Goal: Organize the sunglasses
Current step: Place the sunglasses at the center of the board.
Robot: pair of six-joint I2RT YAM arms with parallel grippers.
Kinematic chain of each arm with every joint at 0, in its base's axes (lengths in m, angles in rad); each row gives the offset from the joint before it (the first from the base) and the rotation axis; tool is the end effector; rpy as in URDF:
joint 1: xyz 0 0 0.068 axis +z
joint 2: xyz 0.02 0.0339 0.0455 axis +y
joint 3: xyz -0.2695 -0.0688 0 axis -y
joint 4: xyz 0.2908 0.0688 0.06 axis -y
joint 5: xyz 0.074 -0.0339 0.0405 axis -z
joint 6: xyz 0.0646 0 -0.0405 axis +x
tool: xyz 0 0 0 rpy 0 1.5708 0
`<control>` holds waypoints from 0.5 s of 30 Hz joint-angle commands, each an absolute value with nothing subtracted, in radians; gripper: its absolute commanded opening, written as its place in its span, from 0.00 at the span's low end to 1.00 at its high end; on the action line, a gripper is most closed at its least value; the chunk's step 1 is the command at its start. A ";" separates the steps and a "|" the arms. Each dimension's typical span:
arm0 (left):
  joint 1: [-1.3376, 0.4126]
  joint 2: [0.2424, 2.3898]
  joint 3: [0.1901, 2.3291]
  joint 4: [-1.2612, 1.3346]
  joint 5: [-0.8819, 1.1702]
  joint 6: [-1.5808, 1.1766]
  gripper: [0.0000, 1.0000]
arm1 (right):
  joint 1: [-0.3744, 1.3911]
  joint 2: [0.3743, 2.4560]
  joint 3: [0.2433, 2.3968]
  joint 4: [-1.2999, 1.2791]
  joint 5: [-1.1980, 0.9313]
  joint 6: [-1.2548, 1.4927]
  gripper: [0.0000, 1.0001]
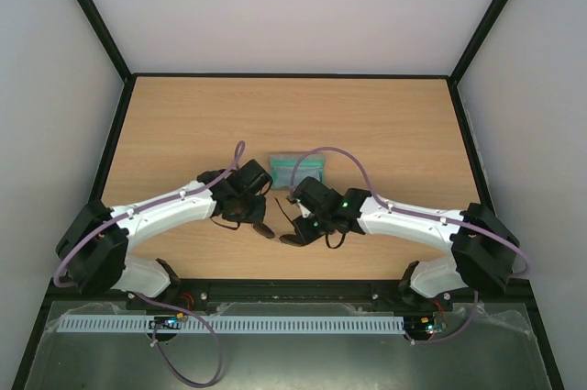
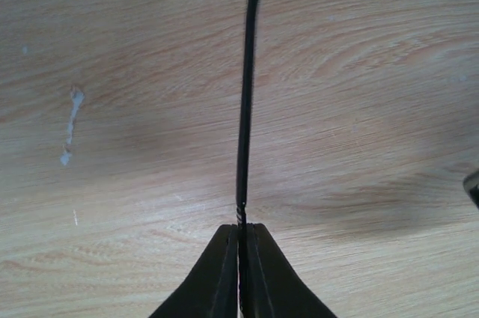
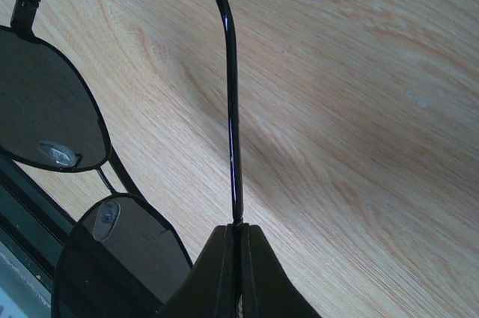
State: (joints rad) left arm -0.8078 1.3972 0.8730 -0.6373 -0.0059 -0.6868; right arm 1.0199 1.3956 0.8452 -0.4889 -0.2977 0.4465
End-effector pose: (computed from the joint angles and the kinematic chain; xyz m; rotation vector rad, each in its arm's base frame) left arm 0.2148 -0.2241 0.1582 0.1683 2.8063 -0.3905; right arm 0.1519 0.2835 0.1609 -0.9096 2.6774 0.8295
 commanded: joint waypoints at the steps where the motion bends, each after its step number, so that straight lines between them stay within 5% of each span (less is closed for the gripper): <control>1: -0.808 1.407 0.904 -0.612 -0.031 -0.686 0.10 | 1.032 1.394 0.818 -0.455 -0.335 0.461 0.01; 15: -0.808 1.355 0.864 -0.599 -0.024 -0.719 0.38 | 1.032 1.426 0.784 -0.403 -0.338 0.473 0.01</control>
State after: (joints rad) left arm -0.8082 1.3926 0.8810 -0.5930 -0.0086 -0.7067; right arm 1.0233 1.4113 0.7895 -0.4351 -0.3420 0.4717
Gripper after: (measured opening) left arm 0.358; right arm 0.016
